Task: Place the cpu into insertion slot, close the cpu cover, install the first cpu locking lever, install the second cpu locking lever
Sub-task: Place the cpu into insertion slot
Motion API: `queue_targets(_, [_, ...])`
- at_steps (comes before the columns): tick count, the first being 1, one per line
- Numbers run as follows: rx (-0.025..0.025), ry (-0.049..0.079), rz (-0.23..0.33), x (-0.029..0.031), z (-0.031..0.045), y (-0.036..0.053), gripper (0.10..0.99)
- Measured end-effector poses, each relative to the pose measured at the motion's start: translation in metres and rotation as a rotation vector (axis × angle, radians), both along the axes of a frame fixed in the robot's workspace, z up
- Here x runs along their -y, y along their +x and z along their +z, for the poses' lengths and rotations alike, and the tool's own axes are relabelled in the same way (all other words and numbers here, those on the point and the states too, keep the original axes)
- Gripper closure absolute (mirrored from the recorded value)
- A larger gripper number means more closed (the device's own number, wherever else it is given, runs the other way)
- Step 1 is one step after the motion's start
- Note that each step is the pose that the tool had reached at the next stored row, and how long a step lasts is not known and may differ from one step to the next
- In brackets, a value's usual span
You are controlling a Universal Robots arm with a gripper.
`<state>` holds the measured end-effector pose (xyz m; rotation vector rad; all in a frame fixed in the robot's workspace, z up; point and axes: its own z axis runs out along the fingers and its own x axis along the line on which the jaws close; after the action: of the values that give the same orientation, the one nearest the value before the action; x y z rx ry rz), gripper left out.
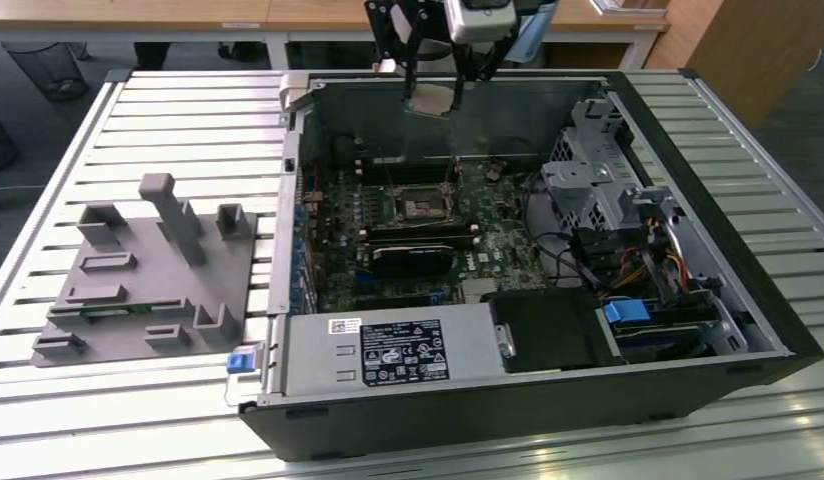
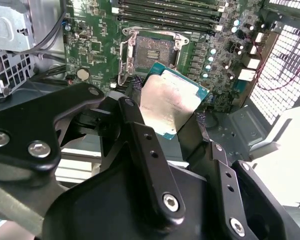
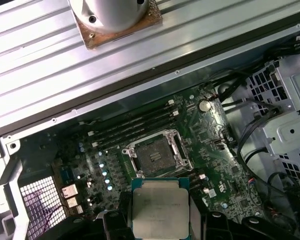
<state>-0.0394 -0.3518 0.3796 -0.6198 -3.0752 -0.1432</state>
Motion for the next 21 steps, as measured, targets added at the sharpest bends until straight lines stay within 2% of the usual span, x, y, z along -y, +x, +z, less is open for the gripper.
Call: queue_targets(21, [0.0000,0.000,-0.075,0.0000,0.0000,0.0000,0.545])
